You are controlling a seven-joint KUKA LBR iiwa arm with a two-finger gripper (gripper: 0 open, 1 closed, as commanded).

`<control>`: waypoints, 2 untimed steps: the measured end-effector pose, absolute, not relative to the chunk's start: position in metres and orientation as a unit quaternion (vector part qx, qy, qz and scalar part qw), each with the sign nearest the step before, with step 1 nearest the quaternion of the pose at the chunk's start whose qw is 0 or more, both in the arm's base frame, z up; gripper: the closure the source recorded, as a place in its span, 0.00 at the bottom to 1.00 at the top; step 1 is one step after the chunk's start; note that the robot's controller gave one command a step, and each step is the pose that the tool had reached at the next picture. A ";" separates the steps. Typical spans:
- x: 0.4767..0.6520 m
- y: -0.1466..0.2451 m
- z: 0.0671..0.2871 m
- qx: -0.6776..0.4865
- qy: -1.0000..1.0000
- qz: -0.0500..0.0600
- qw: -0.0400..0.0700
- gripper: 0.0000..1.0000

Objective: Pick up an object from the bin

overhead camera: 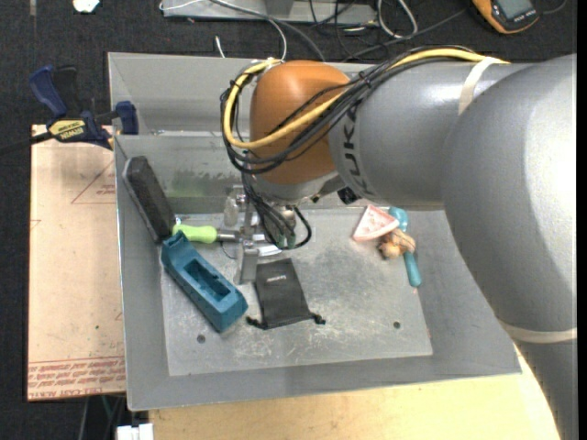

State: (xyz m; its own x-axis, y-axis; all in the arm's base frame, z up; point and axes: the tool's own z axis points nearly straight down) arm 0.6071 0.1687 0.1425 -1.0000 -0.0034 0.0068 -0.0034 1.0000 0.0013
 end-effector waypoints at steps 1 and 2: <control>0.609 0.168 0.147 0.000 -1.000 -0.001 0.000 0.00; 0.610 0.169 0.138 -0.011 -1.000 -0.002 -0.003 0.00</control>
Offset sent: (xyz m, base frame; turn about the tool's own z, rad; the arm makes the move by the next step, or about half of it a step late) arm -0.0034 0.0028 -0.0478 0.0985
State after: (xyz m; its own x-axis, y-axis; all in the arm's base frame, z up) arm 0.6098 0.1691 0.1378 -0.9997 0.0225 -0.0069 0.0225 0.9997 0.0046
